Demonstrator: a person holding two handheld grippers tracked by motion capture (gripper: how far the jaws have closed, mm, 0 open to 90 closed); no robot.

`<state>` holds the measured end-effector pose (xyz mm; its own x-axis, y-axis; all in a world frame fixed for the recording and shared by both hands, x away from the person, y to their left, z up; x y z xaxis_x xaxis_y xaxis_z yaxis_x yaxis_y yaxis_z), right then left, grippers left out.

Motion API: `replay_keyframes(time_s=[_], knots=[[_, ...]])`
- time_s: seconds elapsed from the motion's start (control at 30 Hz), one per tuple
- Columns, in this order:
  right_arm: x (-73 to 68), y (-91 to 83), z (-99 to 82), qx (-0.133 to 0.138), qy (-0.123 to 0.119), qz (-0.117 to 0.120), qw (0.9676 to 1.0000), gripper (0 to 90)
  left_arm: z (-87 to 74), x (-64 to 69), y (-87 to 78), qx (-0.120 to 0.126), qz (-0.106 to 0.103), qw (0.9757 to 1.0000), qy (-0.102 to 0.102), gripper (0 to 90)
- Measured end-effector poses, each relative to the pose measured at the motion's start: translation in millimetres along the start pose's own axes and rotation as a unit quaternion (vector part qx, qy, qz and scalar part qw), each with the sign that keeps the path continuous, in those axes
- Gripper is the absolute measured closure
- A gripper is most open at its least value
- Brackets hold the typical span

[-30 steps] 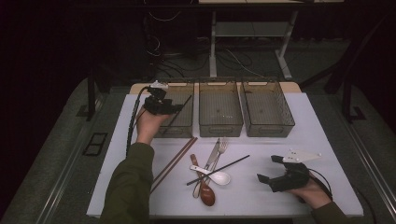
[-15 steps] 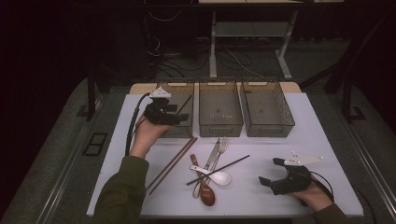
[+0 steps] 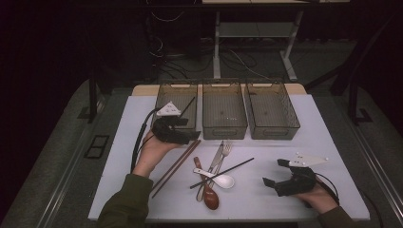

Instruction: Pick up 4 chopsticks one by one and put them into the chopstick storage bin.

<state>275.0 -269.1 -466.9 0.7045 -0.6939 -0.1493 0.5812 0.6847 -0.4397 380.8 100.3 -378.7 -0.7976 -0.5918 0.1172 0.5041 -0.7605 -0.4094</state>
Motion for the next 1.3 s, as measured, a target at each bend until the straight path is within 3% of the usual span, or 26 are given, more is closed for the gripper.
replay_keyframes(time_s=[0.27, 0.5, 0.77, 1.13, 1.3], knots=[[-0.2, 1.1, -0.6, -0.002, -0.005, 0.001, 1.0000, 4.2, -13.8, 15.6, 0.7, -0.004, -0.011, 0.9999, 0.005, 21.2], [0.3, 1.2, -0.9, -0.004, -0.009, 0.003, 0.9999, 4.2, -25.1, 28.8, -1.0, 0.010, -0.020, 0.9998, 0.001, 19.8], [-0.2, 1.5, -0.8, -0.003, -0.006, 0.001, 1.0000, 4.2, -40.6, 45.4, 0.2, -0.006, -0.028, 0.9996, 0.009, 20.0], [-0.2, 1.2, -0.9, -0.004, -0.007, -0.001, 1.0000, 4.2, -56.3, 62.0, 5.2, -0.022, -0.044, 0.9987, 0.014, 25.4], [-1.1, 1.4, -1.1, -0.005, -0.010, -0.001, 0.9999, 4.2, -58.7, 67.9, 7.4, -0.021, -0.056, 0.9981, 0.014, 34.8]])
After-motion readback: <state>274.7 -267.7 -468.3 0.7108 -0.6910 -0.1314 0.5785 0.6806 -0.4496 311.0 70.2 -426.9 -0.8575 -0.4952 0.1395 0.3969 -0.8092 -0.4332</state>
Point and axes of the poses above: each handheld gripper's, and its own axes: y roughly forward along the jaws, z roughly out of its top, x roughly to its right, the point moved 3 cm from there along y, roughly forward along the jaws, and after that the axes turned 9 degrees about x, right-handed, at the moved point
